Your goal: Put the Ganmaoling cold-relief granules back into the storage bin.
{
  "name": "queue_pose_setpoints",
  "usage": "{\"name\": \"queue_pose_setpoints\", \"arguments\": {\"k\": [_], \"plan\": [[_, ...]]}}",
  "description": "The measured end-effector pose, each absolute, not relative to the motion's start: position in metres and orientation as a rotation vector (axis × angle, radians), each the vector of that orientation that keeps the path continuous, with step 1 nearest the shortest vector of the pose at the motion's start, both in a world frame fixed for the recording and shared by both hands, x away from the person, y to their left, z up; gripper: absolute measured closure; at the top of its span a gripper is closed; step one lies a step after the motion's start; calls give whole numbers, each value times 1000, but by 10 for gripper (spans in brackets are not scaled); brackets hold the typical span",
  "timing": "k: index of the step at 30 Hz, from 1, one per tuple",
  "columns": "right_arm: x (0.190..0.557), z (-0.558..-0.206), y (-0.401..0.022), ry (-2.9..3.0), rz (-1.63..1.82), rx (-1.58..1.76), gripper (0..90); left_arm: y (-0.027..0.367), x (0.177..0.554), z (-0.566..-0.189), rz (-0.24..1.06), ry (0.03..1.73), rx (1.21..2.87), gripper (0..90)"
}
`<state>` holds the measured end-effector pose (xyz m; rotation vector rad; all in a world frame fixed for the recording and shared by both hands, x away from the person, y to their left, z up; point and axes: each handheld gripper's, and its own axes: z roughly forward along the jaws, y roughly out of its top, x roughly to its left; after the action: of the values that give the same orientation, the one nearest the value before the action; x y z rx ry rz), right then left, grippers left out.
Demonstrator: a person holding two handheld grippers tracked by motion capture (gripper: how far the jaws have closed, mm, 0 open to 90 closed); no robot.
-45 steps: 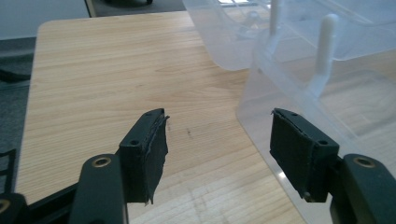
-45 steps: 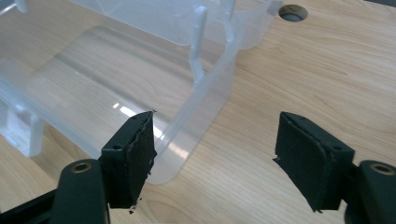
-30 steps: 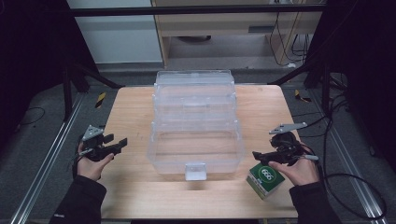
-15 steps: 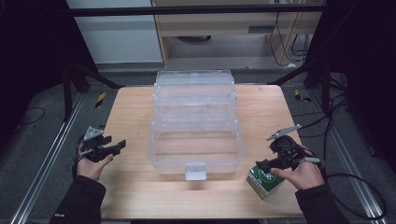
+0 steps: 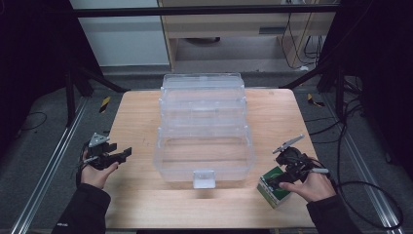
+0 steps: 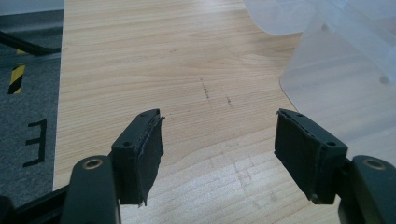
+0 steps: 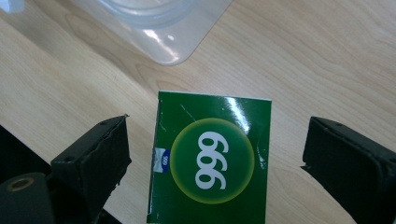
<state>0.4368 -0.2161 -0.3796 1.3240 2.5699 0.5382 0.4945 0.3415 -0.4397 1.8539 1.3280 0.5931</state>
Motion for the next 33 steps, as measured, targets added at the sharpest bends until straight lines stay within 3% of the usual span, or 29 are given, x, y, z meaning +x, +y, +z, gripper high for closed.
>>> {"name": "queue_pose_setpoints", "arguments": {"k": [15,33], "plan": [[438,-400,-212,2658,404,1292,32,340,495,-442,588,1321,1874,311],[446,-419,-215,2680,336,1349,56,337,496,-444,579,1318,1891,310]]}}
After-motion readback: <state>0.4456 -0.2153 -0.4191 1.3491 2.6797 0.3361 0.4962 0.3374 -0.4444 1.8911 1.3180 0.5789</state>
